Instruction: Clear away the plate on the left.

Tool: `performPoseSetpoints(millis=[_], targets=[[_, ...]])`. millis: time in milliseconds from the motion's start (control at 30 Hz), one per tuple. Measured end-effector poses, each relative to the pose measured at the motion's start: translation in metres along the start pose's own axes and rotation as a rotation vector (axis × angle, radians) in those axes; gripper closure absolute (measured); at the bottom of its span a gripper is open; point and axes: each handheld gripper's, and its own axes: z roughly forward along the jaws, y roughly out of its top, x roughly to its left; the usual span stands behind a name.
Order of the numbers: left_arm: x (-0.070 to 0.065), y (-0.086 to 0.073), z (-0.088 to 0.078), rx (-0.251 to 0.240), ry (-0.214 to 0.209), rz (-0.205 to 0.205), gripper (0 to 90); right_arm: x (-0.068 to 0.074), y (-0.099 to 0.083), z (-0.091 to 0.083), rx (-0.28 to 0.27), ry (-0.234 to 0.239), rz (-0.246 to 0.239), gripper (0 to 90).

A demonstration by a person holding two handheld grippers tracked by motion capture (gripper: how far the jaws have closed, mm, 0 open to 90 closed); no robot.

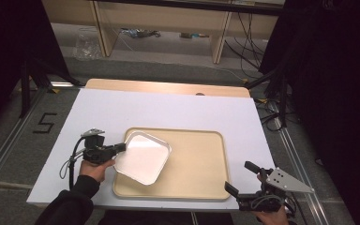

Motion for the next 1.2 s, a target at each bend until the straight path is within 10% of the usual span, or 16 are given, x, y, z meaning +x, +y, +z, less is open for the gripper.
performPoseSetpoints(millis=[333, 967, 1200], targets=[[-0.02, -0.008, 0.025, 0.079, 0.017, 0.072, 88.2, 0.0, 0.0, 0.0, 0.004, 0.008, 0.005, 0.5], [-0.049, -0.023, 0.058, 0.132, 0.038, 0.089, 87.5, 0.0, 0.0, 0.001, 0.003, 0.006, -0.004, 0.5], [-0.051, -0.026, 0.063, 0.213, -0.009, 0.131, 83.7, 0.0, 0.0, 0.001, 0.001, 0.007, -0.002, 0.5]])
